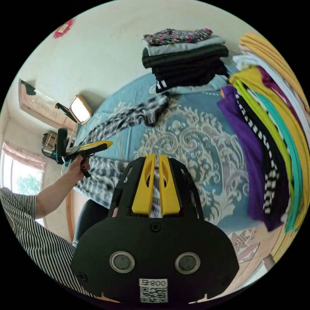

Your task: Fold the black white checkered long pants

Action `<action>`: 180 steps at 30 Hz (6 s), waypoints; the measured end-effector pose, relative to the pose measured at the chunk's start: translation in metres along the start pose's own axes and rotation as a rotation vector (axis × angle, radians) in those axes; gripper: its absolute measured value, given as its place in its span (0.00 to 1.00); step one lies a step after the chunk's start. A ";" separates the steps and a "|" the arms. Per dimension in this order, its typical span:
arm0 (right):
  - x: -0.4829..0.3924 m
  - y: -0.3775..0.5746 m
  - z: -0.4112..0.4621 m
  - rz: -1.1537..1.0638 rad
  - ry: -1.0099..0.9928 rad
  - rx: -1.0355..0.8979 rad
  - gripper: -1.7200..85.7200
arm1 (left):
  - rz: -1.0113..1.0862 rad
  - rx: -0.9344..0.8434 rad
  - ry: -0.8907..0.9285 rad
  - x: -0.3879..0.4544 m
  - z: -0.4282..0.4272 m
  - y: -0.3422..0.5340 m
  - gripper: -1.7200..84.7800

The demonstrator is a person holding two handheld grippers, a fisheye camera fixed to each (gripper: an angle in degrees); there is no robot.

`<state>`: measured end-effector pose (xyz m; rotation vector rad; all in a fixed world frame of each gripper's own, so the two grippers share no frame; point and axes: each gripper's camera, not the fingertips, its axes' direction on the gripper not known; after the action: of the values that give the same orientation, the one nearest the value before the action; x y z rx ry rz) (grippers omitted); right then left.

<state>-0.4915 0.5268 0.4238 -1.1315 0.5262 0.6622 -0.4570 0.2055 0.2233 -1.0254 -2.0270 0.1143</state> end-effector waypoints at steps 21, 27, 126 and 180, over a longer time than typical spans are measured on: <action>-0.007 -0.220 -0.020 -0.147 -0.082 -0.011 0.03 | 0.068 0.068 -0.055 -0.134 -0.048 0.013 0.03; -0.027 -0.232 -0.042 -0.283 -0.083 -0.076 0.02 | 0.078 -0.026 -0.025 -0.149 -0.045 0.057 0.03; 0.172 -0.268 0.045 -0.066 -0.047 -0.275 0.04 | 0.027 0.089 0.311 -0.205 0.124 -0.027 0.09; -0.228 -0.305 -0.043 -0.554 0.167 -0.183 0.03 | -0.562 0.208 -0.060 -0.484 0.048 0.276 0.09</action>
<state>-0.4343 0.3548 0.7615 -1.4369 0.2719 0.1355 -0.1685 0.0625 -0.2338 -0.3050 -2.2270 0.0549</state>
